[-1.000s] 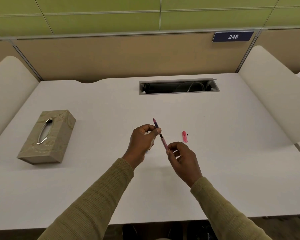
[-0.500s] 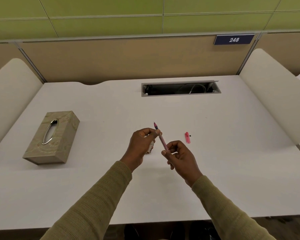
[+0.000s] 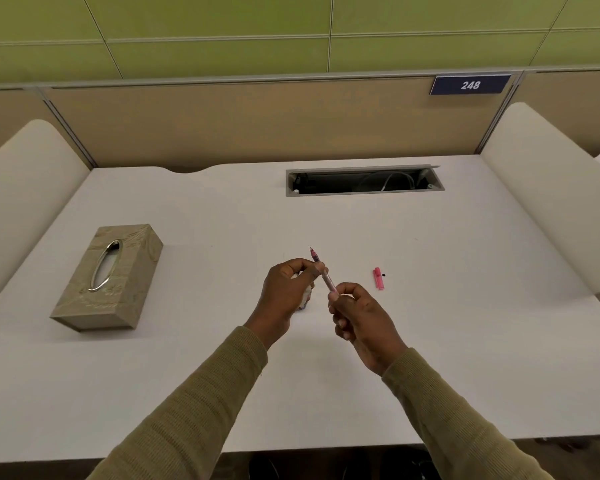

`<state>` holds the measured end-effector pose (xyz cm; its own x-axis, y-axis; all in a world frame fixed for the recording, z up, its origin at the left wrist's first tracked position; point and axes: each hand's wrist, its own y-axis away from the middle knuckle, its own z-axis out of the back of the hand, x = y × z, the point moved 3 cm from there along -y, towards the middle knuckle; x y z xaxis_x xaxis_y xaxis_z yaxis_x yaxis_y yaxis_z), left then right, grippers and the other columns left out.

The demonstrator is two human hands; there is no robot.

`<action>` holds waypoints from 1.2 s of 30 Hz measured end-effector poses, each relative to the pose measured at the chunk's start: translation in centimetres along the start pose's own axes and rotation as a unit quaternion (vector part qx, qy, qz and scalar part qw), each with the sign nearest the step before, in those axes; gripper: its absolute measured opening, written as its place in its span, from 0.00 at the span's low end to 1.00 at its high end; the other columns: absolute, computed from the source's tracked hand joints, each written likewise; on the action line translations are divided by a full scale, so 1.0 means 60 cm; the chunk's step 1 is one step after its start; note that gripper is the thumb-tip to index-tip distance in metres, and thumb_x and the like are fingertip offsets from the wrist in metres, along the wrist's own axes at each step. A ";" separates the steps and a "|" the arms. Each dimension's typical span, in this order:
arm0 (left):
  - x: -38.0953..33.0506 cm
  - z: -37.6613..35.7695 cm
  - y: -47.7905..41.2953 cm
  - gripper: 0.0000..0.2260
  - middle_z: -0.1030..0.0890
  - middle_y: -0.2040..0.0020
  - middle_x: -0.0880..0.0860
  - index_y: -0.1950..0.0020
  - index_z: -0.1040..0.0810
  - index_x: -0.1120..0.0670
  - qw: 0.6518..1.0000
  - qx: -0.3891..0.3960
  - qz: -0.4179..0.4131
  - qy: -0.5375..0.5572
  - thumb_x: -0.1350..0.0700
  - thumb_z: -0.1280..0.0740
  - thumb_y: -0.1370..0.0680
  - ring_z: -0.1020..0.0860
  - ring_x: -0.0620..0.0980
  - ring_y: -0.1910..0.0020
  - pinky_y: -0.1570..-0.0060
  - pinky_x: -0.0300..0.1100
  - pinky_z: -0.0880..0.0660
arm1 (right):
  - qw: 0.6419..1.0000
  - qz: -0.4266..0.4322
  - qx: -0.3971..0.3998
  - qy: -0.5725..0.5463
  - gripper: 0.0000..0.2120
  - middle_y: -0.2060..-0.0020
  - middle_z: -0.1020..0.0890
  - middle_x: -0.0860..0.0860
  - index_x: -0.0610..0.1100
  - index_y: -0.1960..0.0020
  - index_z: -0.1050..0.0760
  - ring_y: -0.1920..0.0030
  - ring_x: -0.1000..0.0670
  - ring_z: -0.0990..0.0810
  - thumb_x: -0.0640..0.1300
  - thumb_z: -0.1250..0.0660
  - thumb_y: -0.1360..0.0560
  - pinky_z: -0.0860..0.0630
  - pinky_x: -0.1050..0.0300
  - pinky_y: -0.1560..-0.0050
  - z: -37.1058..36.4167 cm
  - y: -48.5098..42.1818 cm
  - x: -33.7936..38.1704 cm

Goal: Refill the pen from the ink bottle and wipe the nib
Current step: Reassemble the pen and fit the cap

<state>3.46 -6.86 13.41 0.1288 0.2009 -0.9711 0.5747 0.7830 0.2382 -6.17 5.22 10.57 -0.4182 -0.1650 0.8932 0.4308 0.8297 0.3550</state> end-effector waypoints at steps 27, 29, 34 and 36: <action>-0.011 -0.006 0.010 0.08 0.32 0.65 0.59 0.54 0.14 0.56 1.000 -0.005 -0.018 -0.012 0.52 0.30 0.21 0.36 0.50 0.70 0.70 0.42 0.37 | 0.999 -0.010 -0.005 -0.044 0.17 0.64 0.24 0.50 0.39 0.42 0.20 0.71 0.54 0.38 0.52 0.37 0.18 0.41 0.59 0.71 -0.008 0.006 0.005; -0.010 -0.007 0.010 0.08 0.30 0.65 0.59 0.54 0.14 0.54 1.000 -0.008 -0.021 -0.019 0.52 0.30 0.21 0.34 0.53 0.67 0.69 0.42 0.35 | 0.999 -0.010 -0.007 -0.043 0.10 0.62 0.24 0.48 0.42 0.43 0.23 0.72 0.53 0.38 0.48 0.32 0.20 0.40 0.60 0.71 -0.009 0.005 0.007; -0.008 -0.007 0.009 0.09 0.31 0.65 0.59 0.54 0.15 0.57 1.000 -0.012 -0.016 -0.010 0.53 0.30 0.21 0.36 0.51 0.70 0.69 0.43 0.36 | 0.999 -0.011 -0.006 -0.037 0.14 0.64 0.23 0.49 0.40 0.45 0.20 0.71 0.54 0.37 0.50 0.38 0.17 0.40 0.61 0.72 -0.007 0.004 0.007; -0.007 -0.007 0.008 0.09 0.32 0.66 0.59 0.54 0.15 0.57 1.000 -0.009 -0.015 -0.008 0.53 0.29 0.21 0.37 0.49 0.72 0.70 0.43 0.37 | 0.999 -0.014 -0.010 -0.039 0.18 0.64 0.23 0.50 0.39 0.44 0.19 0.71 0.54 0.37 0.53 0.39 0.17 0.41 0.60 0.72 -0.007 0.005 0.007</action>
<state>3.36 -6.30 13.93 0.1253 0.1684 -0.9777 0.5631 0.7993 0.2098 -5.88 5.15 11.15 -0.4915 -0.1452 0.8587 0.4332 0.8146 0.3858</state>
